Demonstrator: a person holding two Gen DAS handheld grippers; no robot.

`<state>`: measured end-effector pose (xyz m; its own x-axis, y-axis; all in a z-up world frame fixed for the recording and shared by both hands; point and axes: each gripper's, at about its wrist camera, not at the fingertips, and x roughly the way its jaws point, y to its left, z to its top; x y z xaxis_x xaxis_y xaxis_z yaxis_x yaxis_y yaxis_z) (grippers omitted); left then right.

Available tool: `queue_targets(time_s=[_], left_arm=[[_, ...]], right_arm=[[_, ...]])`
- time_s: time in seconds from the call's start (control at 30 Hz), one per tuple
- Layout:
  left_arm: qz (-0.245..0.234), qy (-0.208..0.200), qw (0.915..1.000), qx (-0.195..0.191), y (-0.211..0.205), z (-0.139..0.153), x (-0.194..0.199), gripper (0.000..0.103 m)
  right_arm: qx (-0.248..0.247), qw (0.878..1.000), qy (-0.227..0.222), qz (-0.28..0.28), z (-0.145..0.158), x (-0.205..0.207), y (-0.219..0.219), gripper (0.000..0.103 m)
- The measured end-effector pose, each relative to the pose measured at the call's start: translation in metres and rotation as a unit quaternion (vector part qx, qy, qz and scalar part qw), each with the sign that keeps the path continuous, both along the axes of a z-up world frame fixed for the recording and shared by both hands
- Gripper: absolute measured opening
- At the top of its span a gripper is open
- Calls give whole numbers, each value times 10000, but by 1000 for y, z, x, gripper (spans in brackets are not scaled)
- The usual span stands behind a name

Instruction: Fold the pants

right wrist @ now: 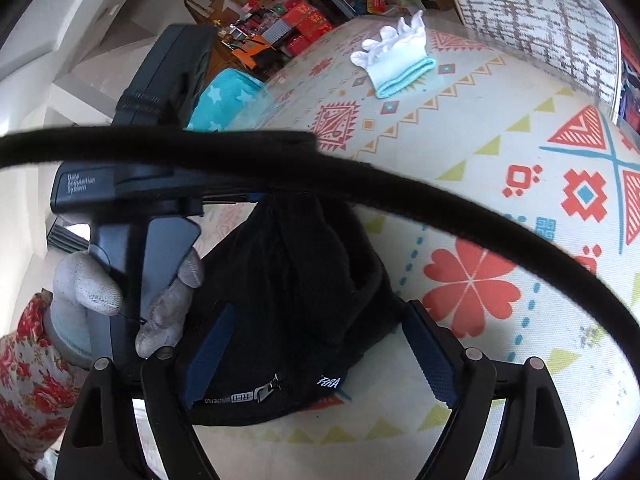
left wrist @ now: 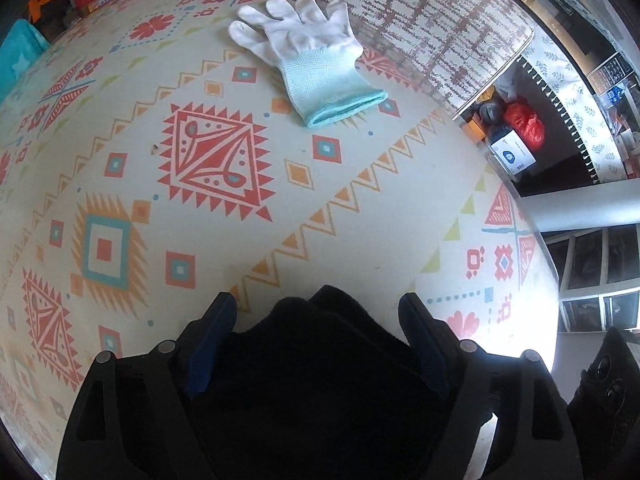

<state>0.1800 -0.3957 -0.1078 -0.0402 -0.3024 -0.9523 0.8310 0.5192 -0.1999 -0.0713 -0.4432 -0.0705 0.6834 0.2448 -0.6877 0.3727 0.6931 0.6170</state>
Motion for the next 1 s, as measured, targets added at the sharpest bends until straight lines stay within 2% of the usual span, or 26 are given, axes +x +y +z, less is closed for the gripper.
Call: queue_targets(time_s=[0.03,0.07,0.1,0.13,0.17,0.27,0.47,0.67,0.87,1.0], left_arm=[[-46,-70,9999,74,-2,1,-2,79],[-119,-155,9997,122,-3,2,-6,68],[-152,-273,9994,160,-3,3,-8,48],[-201,-329,9990,232,-2,4,-10,46],[-211,-363,9989,208,0,6,-12,44],[-125,-446,9989,93,9,19,-14,38],[77,-547,9982,-223,28,52,-16,37],[382,-407,9947,-859,78,91,-12,37],[843,-162,9815,-1710,156,118,1,37],[1139,15,9711,-2098,218,119,12,37]], right_arm=[[-39,10000,-1,63,0,2,3,90],[-61,9999,29,158,1,4,4,87],[-42,9997,71,213,1,5,5,76],[47,9996,137,255,-1,7,4,65],[316,9988,212,324,-8,9,0,44],[757,9963,165,370,-13,12,-8,36],[705,9956,-1,620,7,19,2,29],[353,9954,-163,881,43,27,32,28],[-65,9935,-226,1117,74,44,81,27],[-334,9894,-147,1404,90,60,132,27]])
